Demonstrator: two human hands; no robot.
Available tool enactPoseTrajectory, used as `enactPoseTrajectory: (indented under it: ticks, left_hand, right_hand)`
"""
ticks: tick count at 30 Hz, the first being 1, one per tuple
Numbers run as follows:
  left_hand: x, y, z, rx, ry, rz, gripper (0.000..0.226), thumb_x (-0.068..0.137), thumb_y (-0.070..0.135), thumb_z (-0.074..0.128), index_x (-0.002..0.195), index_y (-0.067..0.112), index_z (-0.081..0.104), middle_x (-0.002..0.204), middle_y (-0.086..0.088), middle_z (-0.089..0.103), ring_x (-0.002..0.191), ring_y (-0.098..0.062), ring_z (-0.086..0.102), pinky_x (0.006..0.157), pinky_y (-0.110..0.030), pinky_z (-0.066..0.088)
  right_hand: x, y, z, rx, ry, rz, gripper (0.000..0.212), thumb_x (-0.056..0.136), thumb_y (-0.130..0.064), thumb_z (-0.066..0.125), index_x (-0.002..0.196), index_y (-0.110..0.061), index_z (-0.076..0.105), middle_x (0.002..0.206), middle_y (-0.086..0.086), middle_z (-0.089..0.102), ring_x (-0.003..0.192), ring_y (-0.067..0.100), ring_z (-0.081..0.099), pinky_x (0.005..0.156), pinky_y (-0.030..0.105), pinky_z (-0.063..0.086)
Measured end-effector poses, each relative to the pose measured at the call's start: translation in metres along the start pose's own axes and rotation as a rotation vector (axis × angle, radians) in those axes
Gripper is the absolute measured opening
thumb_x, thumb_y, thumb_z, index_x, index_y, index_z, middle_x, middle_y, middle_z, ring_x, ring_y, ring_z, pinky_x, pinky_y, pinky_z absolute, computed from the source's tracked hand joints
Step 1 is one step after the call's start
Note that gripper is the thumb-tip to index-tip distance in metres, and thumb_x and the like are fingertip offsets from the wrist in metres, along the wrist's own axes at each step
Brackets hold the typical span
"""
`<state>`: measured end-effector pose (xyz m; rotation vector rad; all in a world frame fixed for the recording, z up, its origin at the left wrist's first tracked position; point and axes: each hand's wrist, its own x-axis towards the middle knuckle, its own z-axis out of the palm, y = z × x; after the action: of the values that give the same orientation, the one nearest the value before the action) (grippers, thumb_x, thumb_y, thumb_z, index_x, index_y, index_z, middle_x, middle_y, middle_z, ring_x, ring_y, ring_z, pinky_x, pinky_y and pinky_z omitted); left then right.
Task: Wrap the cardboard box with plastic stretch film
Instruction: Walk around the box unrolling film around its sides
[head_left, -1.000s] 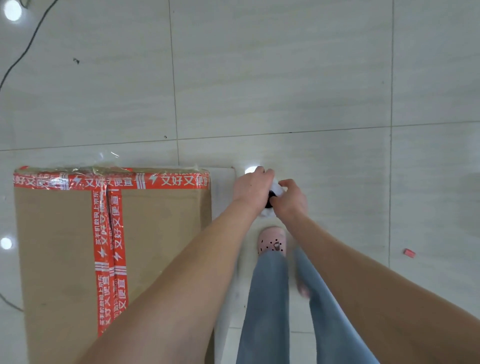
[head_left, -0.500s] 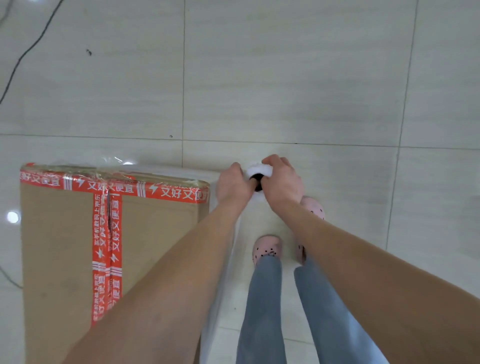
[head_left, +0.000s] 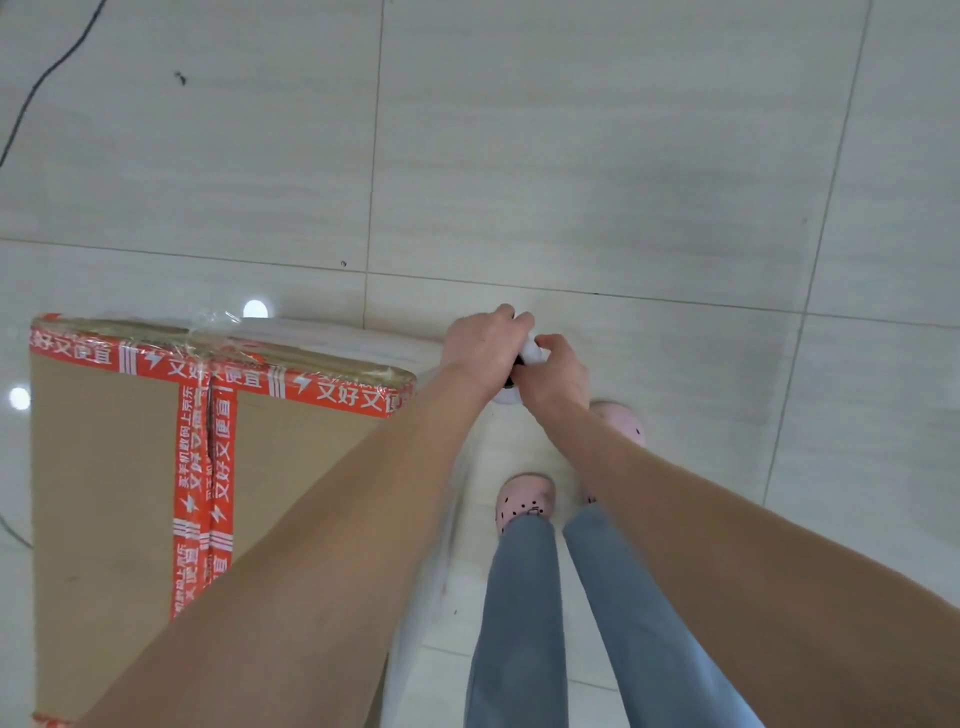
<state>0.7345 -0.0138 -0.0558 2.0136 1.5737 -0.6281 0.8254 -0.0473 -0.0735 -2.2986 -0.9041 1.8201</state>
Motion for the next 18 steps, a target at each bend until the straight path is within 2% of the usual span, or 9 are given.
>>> enactPoseTrajectory:
  ticks: [2, 5, 7, 9, 12, 15, 18]
  left_hand:
    - [0.006, -0.002, -0.004, 0.025, -0.016, 0.032, 0.025, 0.083, 0.021, 0.054, 0.106, 0.009, 0.053, 0.102, -0.009, 0.053, 0.087, -0.031, 0.059, 0.059, -0.032, 0.032]
    - [0.010, -0.010, -0.005, -0.032, -0.009, -0.029, 0.023, 0.085, 0.021, 0.049, 0.103, 0.009, 0.053, 0.101, -0.011, 0.054, 0.088, -0.032, 0.058, 0.061, -0.033, 0.033]
    - [0.012, -0.019, -0.004, -0.100, 0.014, -0.141, 0.018, 0.084, 0.018, 0.049, 0.100, 0.011, 0.052, 0.096, -0.009, 0.053, 0.090, -0.033, 0.058, 0.063, -0.033, 0.034]
    - [0.013, -0.029, -0.003, -0.189, 0.042, -0.274, 0.017, 0.082, 0.017, 0.051, 0.098, 0.011, 0.053, 0.096, -0.009, 0.056, 0.091, -0.032, 0.058, 0.064, -0.033, 0.036]
    - [0.014, -0.047, -0.006, -0.366, 0.096, -0.457, 0.018, 0.078, 0.018, 0.055, 0.095, 0.012, 0.055, 0.097, -0.010, 0.062, 0.087, -0.031, 0.057, 0.064, -0.031, 0.037]
    - [0.017, -0.066, -0.010, -0.520, 0.141, -0.614, 0.018, 0.077, 0.021, 0.059, 0.092, 0.011, 0.056, 0.098, -0.010, 0.064, 0.093, -0.031, 0.059, 0.065, -0.029, 0.039]
    - [0.017, -0.081, -0.013, -0.683, 0.160, -0.772, 0.017, 0.076, 0.027, 0.061, 0.083, 0.014, 0.053, 0.085, -0.004, 0.060, 0.084, -0.025, 0.059, 0.061, -0.027, 0.037]
  right_hand:
    - [0.001, 0.001, -0.001, -0.025, 0.010, -0.017, 0.046, 0.082, -0.019, 0.058, 0.127, -0.021, 0.048, 0.088, 0.001, 0.056, 0.062, 0.008, 0.053, 0.048, 0.024, 0.037]
    - [0.002, -0.006, -0.002, -0.109, 0.023, -0.060, 0.046, 0.083, -0.020, 0.057, 0.127, -0.022, 0.048, 0.097, 0.004, 0.062, 0.072, 0.018, 0.059, 0.059, 0.029, 0.047]
    - [0.004, -0.017, -0.002, -0.175, 0.030, -0.105, 0.045, 0.082, -0.020, 0.056, 0.126, -0.025, 0.049, 0.105, 0.004, 0.064, 0.087, 0.024, 0.062, 0.069, 0.033, 0.051]
    - [0.008, -0.031, 0.000, -0.224, 0.044, -0.142, 0.043, 0.080, -0.018, 0.055, 0.122, -0.027, 0.052, 0.109, 0.002, 0.064, 0.095, 0.025, 0.061, 0.072, 0.032, 0.049]
    - [0.012, -0.051, 0.010, -0.207, 0.065, -0.201, 0.039, 0.080, -0.016, 0.053, 0.118, -0.025, 0.054, 0.112, 0.000, 0.062, 0.099, 0.025, 0.059, 0.077, 0.033, 0.049]
    - [0.017, -0.065, 0.020, -0.171, 0.064, -0.246, 0.040, 0.083, -0.019, 0.055, 0.123, -0.023, 0.051, 0.118, 0.000, 0.055, 0.101, 0.024, 0.058, 0.080, 0.034, 0.048]
    - [0.021, -0.077, 0.030, -0.182, -0.025, -0.211, 0.042, 0.087, -0.032, 0.053, 0.127, -0.020, 0.048, 0.107, 0.002, 0.057, 0.097, 0.026, 0.059, 0.074, 0.031, 0.045]
